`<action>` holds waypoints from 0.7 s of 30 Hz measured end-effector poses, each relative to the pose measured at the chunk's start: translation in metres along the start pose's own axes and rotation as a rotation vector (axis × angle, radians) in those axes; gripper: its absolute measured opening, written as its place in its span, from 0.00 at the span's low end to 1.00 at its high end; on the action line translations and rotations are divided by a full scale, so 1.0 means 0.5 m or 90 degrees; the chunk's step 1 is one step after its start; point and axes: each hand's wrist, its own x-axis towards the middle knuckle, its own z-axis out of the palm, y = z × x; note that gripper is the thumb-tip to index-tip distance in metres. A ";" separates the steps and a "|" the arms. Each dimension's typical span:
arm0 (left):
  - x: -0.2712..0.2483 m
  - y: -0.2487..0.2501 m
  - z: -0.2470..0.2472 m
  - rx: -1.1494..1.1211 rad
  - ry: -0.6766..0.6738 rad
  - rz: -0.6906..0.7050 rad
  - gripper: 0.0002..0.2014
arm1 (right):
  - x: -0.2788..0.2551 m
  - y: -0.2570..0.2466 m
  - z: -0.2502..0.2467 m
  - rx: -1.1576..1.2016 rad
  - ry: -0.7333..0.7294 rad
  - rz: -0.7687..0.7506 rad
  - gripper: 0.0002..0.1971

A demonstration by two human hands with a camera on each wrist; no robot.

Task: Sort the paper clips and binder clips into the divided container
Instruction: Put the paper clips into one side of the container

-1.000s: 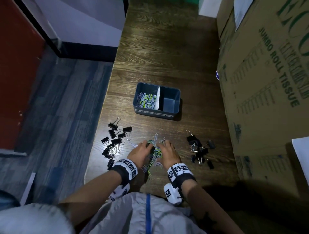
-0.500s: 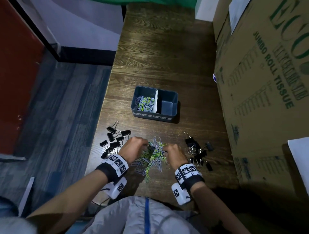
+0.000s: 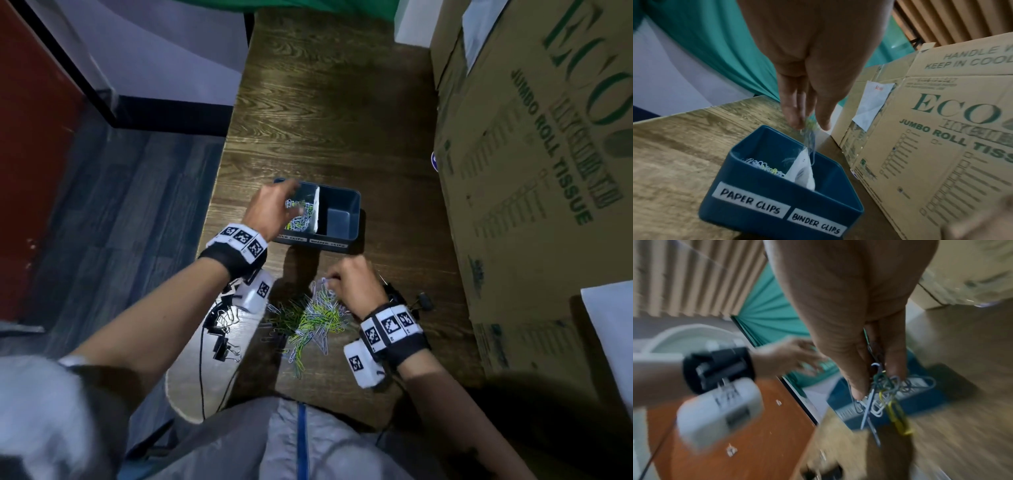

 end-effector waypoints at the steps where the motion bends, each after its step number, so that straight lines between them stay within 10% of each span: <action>1: -0.006 -0.006 0.004 0.017 0.009 -0.015 0.23 | 0.013 -0.014 -0.020 -0.004 0.017 -0.009 0.04; 6: -0.111 -0.059 0.065 0.146 -0.113 -0.027 0.10 | 0.106 -0.085 -0.116 -0.022 0.108 -0.057 0.03; 17: -0.297 -0.094 0.164 0.237 -0.331 -0.164 0.31 | 0.203 -0.124 -0.106 0.002 0.157 -0.057 0.15; 21: -0.325 -0.105 0.184 0.167 -0.356 -0.175 0.37 | 0.135 -0.026 -0.003 -0.020 0.033 0.026 0.09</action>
